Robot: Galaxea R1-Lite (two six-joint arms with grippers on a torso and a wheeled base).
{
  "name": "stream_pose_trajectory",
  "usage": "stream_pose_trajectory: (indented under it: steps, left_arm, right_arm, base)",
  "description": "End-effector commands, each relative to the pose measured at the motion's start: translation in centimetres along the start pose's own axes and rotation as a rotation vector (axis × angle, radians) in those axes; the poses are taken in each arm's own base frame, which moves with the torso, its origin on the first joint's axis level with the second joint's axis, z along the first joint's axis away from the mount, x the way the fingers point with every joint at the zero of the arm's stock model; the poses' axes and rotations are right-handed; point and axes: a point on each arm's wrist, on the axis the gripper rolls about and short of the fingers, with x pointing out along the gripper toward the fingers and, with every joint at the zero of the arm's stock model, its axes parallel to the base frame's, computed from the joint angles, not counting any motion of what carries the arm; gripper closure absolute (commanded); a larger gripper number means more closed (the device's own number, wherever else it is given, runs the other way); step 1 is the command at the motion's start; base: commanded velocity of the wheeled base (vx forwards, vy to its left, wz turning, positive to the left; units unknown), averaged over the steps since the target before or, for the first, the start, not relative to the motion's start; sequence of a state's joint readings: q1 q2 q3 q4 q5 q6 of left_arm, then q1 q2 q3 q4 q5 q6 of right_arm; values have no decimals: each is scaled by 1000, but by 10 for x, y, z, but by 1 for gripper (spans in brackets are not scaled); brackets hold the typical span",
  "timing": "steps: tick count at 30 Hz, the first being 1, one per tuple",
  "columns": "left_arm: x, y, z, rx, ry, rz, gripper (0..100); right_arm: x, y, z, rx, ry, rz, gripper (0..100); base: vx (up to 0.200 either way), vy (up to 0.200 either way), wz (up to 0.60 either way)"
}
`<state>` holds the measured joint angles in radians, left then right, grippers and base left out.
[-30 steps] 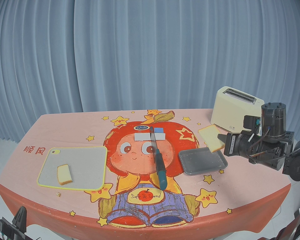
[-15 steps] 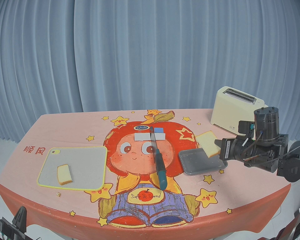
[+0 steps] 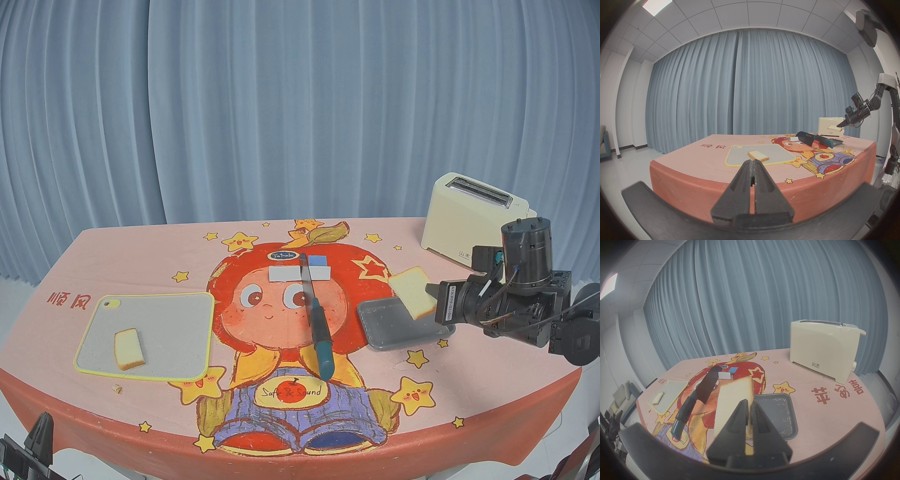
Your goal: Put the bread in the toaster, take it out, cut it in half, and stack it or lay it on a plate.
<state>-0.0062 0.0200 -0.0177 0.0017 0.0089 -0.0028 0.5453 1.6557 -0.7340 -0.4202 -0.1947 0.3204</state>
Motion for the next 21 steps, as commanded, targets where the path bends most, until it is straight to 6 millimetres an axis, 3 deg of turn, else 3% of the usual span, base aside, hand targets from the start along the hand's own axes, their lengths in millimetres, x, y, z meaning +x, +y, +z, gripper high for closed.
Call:
stream_pose_trajectory:
  steps: [1, 21]
  left_arm:
    - [1, 0, -5, 0, 19, 0, 100]
    - [1, 0, -5, 0, 19, 0, 100]
  right_arm:
    - [4, -1, -2, 0, 9, -7, 100]
    - [10, -1, -6, -6, 29, -22, 100]
  base:
    - [0, 0, 0]
    - [0, 0, 0]
